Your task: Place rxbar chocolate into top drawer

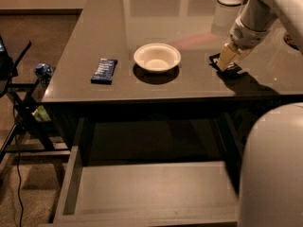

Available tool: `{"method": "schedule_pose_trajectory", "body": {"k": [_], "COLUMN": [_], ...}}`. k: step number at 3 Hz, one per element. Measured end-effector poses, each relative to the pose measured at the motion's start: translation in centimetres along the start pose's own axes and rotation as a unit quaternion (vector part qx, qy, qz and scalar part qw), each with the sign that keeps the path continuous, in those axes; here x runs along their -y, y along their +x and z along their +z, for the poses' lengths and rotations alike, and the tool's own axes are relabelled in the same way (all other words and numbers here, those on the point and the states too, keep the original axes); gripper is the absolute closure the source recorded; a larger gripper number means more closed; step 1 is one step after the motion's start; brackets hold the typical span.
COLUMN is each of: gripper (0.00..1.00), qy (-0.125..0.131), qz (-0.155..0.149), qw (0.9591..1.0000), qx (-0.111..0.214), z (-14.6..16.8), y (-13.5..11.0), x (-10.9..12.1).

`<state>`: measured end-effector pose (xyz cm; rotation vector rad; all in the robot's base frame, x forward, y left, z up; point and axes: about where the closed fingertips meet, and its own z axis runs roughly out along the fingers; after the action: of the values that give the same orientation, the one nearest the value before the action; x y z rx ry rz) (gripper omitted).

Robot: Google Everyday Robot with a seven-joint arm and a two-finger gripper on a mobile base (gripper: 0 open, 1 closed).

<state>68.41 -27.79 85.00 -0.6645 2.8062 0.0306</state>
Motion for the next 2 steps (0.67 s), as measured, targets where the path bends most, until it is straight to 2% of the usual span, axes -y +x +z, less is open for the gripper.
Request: {"method": "schedule_pose_trajectory", "body": {"k": [1, 2], "gripper": [1.00, 1.00], "qy": [-0.004, -0.004], "qz": [-0.028, -0.028], "qw": [0.9990, 0.9990], "qx": [0.035, 0.035], "z": [-1.40, -1.39], "y": [1.11, 1.11], "x": [-0.21, -0.21]}}
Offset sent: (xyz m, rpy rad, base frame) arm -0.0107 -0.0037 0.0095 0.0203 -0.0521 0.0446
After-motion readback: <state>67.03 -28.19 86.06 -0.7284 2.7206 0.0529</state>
